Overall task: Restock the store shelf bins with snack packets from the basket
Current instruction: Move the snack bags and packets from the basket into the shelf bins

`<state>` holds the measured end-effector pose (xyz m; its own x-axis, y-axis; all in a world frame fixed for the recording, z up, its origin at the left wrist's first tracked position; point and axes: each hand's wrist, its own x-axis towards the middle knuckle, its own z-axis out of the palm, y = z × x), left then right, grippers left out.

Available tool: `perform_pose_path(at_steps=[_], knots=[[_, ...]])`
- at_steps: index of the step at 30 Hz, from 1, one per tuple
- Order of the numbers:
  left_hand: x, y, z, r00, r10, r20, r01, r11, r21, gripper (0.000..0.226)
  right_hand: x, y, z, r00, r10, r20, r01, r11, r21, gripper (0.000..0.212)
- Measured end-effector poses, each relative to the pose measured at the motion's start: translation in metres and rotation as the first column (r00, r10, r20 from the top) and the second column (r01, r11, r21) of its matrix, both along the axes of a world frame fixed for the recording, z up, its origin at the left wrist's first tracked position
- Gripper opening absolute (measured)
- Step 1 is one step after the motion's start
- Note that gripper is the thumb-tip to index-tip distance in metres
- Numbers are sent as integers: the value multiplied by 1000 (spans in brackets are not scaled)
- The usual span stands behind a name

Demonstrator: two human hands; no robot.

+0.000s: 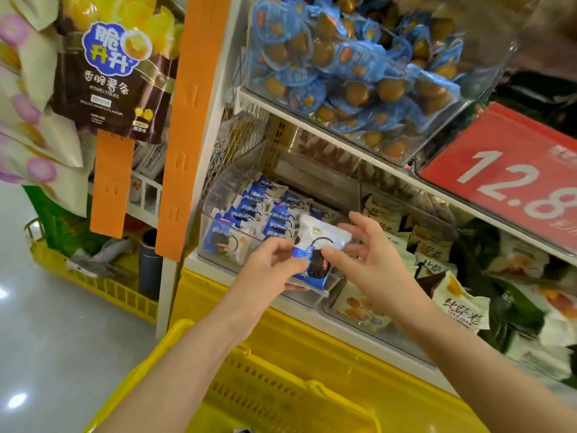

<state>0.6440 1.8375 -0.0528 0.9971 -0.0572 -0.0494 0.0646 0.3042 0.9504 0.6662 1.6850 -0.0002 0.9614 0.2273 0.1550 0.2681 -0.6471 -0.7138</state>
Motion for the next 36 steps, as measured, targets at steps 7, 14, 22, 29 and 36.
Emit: perform_pose_path(at_steps=[7,14,22,29,36], knots=[[-1,5,1,967,-7,253,-95,917,389,30,-4,-4,17,973,166,163,-82,899,-430,68],[10,6,12,903,27,429,-232,871,433,24,5,1,26,969,247,20,-221,898,-381,33],[56,36,-12,859,-74,507,-431,433,792,30,67,-2,27,991,-28,131,86,882,-463,42],[61,50,-41,834,-175,523,-489,207,848,53,108,19,-10,982,89,-166,-186,594,-782,42],[65,52,-49,787,-187,587,-538,256,803,48,117,23,-31,956,140,-258,-292,518,-804,35]])
